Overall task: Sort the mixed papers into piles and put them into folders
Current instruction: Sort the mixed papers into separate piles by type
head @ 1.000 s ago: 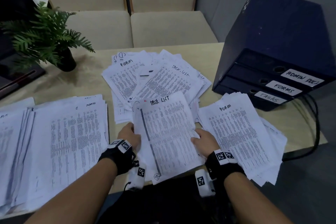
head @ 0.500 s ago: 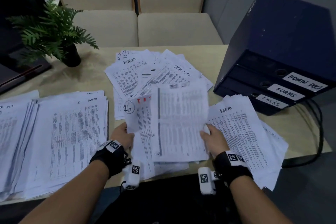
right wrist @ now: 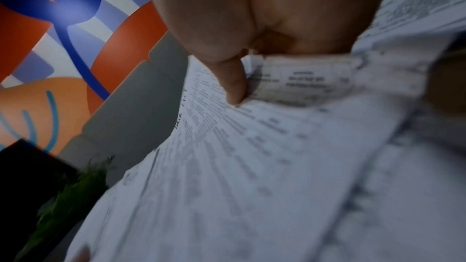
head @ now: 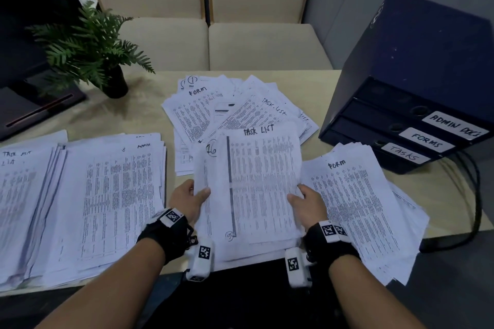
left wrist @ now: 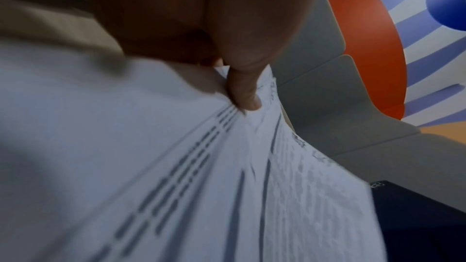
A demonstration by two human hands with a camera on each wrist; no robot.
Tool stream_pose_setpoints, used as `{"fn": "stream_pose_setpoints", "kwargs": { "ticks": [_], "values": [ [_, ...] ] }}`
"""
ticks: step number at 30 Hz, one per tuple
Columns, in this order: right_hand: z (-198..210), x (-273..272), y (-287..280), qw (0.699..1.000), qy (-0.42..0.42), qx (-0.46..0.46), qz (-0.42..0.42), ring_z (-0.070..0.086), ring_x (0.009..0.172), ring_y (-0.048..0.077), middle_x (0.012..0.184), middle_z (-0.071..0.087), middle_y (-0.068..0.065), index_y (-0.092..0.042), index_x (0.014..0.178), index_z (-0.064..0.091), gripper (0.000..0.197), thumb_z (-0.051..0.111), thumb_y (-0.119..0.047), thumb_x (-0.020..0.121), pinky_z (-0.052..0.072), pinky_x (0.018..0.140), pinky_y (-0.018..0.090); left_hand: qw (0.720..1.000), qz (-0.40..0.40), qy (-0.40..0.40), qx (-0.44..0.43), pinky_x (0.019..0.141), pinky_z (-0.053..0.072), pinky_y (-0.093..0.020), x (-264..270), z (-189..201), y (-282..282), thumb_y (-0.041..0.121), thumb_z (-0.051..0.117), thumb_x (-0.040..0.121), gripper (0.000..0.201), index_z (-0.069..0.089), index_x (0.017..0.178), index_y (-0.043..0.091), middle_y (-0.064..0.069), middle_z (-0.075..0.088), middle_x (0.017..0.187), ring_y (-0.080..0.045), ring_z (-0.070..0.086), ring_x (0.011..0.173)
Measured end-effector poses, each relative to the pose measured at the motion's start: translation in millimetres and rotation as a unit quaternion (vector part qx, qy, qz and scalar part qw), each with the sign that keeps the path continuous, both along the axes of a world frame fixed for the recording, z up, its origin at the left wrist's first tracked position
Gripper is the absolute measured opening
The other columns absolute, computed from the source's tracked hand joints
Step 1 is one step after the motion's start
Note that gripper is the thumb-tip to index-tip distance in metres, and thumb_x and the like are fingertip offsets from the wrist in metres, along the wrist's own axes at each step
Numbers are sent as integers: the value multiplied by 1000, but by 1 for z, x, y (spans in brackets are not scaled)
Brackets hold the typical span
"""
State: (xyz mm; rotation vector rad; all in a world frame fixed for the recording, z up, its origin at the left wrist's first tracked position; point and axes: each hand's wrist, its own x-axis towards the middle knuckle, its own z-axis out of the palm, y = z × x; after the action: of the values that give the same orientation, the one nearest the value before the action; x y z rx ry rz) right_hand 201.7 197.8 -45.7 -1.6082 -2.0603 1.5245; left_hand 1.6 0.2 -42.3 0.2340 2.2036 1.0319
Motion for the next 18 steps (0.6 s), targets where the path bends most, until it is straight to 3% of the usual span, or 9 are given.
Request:
{"fn": "stream_pose_setpoints", "kwargs": {
  "ticks": [3,5,8,10,11,13,14,16,18],
  "values": [
    [-2,6,11,997,-5,23,-69,65,93,29,100,70,6,-12,99,67,13,57,-16,93,54,83,35,1000,5,-12,-23,96,46,-42,-4,-4,-3,28,62,91,45,50,129,7,-12,60,127,-31,58,112],
    [3,13,20,991,11,37,-129,65,87,27,94,69,5,-12,90,65,10,56,-15,94,53,73,29,999,24,-15,-33,104,41,-46,-6,-4,-5,27,62,91,59,36,143,12,-11,46,143,-32,49,126],
    [14,23,31,983,38,36,-177,60,80,22,88,67,0,-16,90,66,14,54,-13,96,42,60,21,999,34,0,-32,87,50,-34,-7,0,-6,13,61,92,74,18,149,29,-16,43,145,-35,55,119],
    [14,26,34,982,57,11,-178,65,84,23,91,71,-1,-19,88,68,16,55,-14,95,52,72,28,1000,14,7,-21,74,50,-23,-3,6,-7,5,55,93,83,6,149,42,-7,33,152,-31,53,123],
    [12,27,34,982,67,-4,-176,68,87,24,92,73,-1,-19,87,70,16,56,-15,94,56,81,36,1000,3,15,-10,78,51,-23,-1,9,-8,4,53,93,79,12,149,42,-3,31,153,-29,50,127],
    [8,25,30,983,74,-46,-161,70,90,25,93,75,0,-20,90,71,15,57,-16,95,55,88,44,999,-8,35,3,88,52,-29,0,11,-6,6,49,94,52,45,138,34,0,43,146,-22,57,117],
    [7,22,26,984,78,-72,-146,70,91,24,94,75,0,-21,92,71,15,57,-16,96,55,89,45,999,-8,38,4,82,52,-26,1,13,-4,10,49,95,36,59,125,28,1,53,137,-16,62,103],
    [4,15,18,983,86,-119,-112,70,94,25,99,75,3,-19,97,70,14,57,-14,96,53,91,49,1000,-19,17,17,74,44,-21,1,15,2,23,52,96,21,68,108,17,2,65,114,-7,59,81],
    [0,9,9,981,89,-153,-79,69,100,26,104,74,4,-17,100,70,14,58,-13,96,51,95,51,999,-38,-17,33,67,39,-24,1,14,6,31,54,95,26,67,90,9,-1,64,85,-10,52,65]
  ]
}}
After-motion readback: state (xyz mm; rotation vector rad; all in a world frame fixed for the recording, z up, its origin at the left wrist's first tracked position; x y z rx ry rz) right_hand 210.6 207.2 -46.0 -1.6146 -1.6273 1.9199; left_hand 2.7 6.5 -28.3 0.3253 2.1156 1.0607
